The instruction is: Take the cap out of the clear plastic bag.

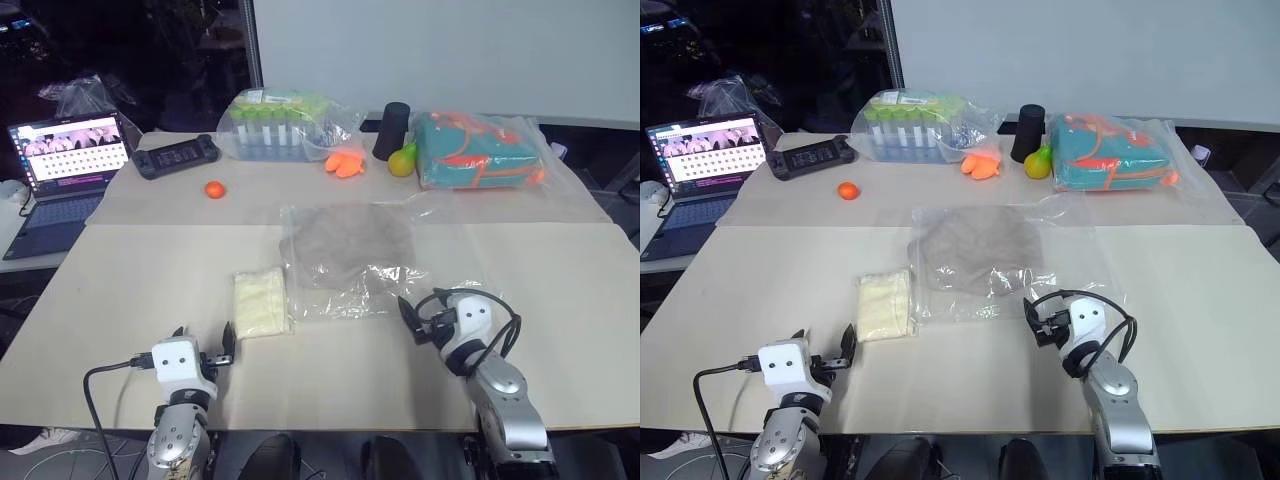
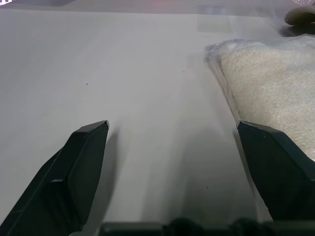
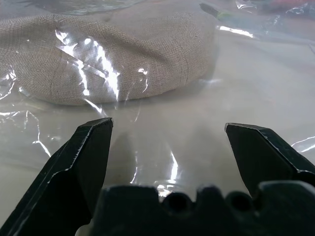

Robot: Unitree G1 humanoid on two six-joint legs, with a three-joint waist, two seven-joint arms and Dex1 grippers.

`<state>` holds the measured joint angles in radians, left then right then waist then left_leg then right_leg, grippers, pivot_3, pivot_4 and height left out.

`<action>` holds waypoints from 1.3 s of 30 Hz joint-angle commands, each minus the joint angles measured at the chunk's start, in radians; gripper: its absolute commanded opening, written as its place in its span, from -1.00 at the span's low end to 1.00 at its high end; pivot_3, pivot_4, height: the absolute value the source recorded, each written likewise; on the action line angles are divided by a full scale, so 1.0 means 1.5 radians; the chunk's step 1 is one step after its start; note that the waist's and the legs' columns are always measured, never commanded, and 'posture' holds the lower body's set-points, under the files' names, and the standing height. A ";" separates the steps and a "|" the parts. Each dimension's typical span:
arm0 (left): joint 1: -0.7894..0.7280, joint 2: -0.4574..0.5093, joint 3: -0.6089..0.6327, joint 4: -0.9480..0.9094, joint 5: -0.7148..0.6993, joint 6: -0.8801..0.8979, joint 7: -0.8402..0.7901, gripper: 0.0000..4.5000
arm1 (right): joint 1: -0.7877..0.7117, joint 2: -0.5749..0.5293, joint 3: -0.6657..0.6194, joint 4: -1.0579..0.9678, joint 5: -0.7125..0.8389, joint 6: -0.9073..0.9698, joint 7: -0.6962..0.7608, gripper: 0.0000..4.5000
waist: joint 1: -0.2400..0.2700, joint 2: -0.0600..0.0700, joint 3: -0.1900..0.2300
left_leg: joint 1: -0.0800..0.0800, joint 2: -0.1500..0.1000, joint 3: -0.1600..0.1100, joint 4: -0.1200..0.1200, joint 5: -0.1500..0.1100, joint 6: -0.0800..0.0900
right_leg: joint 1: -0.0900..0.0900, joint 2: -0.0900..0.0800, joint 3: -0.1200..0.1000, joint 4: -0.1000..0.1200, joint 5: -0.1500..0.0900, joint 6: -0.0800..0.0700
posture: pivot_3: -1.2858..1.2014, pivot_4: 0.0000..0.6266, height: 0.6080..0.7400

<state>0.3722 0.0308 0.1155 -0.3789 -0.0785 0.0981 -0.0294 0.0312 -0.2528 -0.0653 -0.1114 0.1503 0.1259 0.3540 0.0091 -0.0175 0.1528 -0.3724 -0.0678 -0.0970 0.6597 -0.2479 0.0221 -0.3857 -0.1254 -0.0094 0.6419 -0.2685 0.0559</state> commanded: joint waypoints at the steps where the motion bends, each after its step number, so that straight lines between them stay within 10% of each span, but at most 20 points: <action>1: 0.005 0.005 0.020 0.001 -0.011 0.007 -0.001 1.00 | 0.012 0.005 -0.002 0.032 0.004 -0.003 0.001 0.97 | 0.000 0.000 0.000 | 0.000 0.000 0.000 0.000 0.000 0.000 | 0.000 0.000 0.000 0.000 0.000 0.000 | 0.03 -0.52 1.00; 15: -0.078 0.185 0.099 -0.039 0.063 -0.022 -0.044 1.00 | -0.211 -0.137 -0.104 0.198 0.051 -0.016 0.072 0.97 | -0.004 0.000 0.002 | -0.006 -0.001 0.001 -0.001 0.000 0.000 | -0.003 0.001 0.001 0.000 0.003 -0.005 | 0.03 -0.52 1.00; 22: -0.170 0.277 0.117 -0.079 -0.117 0.119 -0.202 1.00 | -0.298 -0.249 -0.018 0.114 0.148 0.170 0.327 0.97 | -0.009 0.001 0.003 | -0.007 0.000 0.001 0.000 0.000 0.000 | -0.004 0.001 0.001 0.000 0.003 -0.005 | 0.03 -0.52 1.00; 39: -0.174 0.416 0.121 -0.100 -0.287 0.350 -0.351 1.00 | -0.347 -0.395 0.034 -0.102 0.251 0.379 0.492 0.97 | -0.007 0.001 0.004 | -0.012 -0.001 0.002 0.000 0.000 0.000 | -0.011 0.000 0.003 0.002 0.003 -0.005 | 0.03 -0.52 1.00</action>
<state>0.1359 0.6491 0.2890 -0.4951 -0.4839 0.6064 -0.5618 -0.4580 -0.8167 0.0124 -0.2104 0.4828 0.6744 1.0513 -0.0012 -0.0158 0.1588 -0.3906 -0.0688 -0.0947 0.6599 -0.2479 0.0221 -0.4025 -0.1252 -0.0052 0.6444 -0.2641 0.0482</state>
